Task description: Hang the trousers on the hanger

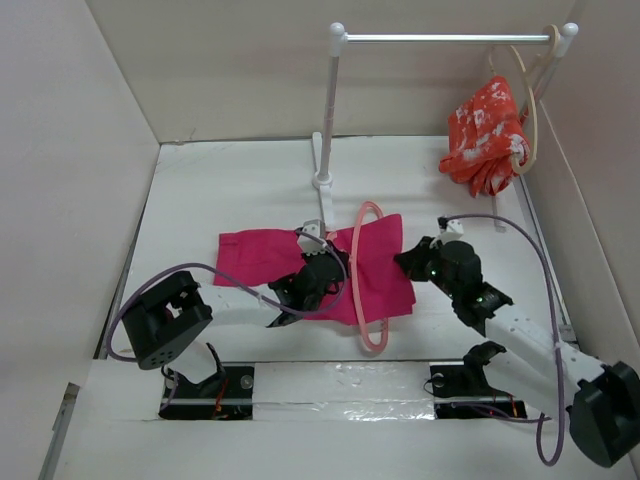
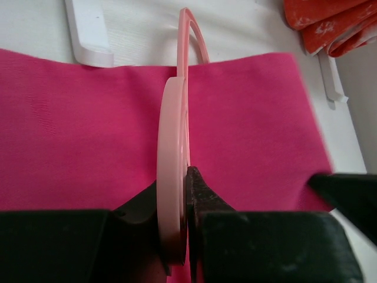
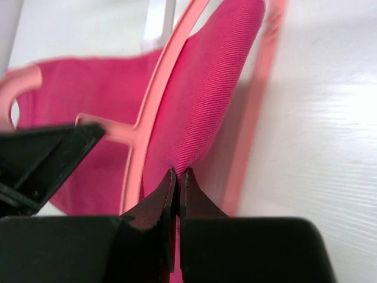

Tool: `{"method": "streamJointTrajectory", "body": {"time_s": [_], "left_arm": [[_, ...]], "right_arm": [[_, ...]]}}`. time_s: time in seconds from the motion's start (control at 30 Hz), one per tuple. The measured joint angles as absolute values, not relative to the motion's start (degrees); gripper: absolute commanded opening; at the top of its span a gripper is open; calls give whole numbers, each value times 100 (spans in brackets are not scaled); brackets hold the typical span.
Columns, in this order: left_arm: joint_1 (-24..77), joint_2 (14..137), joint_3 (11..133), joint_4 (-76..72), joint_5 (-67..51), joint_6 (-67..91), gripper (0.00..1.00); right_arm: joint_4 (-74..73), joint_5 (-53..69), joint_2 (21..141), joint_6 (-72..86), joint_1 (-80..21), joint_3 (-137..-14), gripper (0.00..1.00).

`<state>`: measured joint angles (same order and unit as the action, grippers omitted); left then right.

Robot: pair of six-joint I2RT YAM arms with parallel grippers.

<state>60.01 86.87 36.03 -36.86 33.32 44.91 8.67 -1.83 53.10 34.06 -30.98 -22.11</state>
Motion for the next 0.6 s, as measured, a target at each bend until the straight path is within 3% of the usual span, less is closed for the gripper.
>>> {"method": "streamJointTrajectory", "body": {"time_s": [0.2, 0.6], "left_arm": [[6029, 8298, 3269, -3371, 3422, 4300, 0], [6071, 7107, 3046, -2220, 3848, 4077, 0]], "right_arm": [[-27, -237, 4366, 3035, -2091, -2255, 0], [-735, 344, 4086, 2825, -543, -2265, 0]]}}
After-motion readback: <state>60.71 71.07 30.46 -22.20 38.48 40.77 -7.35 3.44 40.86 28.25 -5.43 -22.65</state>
